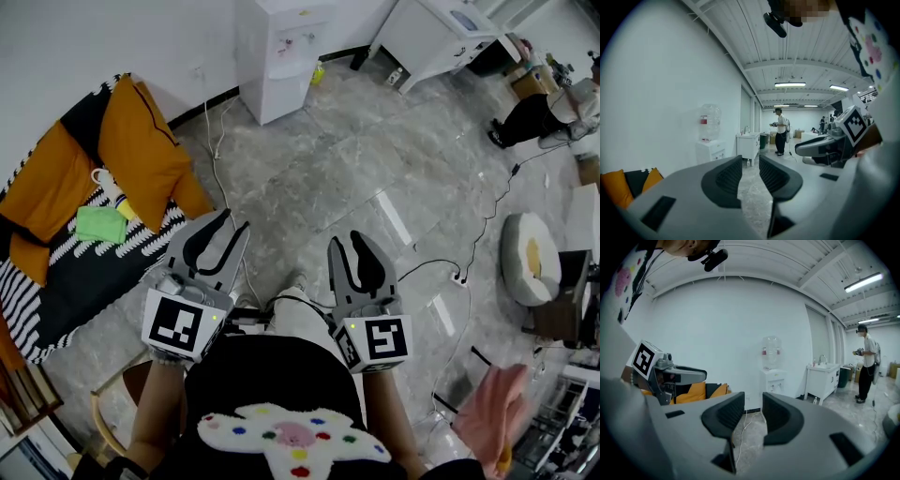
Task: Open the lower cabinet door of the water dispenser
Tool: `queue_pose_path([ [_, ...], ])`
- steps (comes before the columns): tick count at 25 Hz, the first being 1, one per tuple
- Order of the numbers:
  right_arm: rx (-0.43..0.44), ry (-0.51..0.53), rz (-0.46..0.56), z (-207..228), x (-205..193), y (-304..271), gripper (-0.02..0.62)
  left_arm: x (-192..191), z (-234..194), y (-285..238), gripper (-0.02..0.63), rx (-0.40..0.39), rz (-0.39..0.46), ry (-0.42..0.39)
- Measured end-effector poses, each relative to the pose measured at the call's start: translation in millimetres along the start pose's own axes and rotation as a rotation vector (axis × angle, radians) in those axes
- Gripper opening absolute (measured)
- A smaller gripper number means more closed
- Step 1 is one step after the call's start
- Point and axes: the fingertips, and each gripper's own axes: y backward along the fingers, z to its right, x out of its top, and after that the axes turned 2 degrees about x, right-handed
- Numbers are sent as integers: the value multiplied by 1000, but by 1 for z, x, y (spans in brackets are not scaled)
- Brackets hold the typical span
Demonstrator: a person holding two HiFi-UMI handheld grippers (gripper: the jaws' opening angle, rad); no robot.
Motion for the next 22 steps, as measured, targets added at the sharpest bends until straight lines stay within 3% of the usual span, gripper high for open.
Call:
queue_pose_path([
  [22, 157, -5, 10, 128, 11, -42, 104, 27, 46, -105, 114, 153, -3, 9],
])
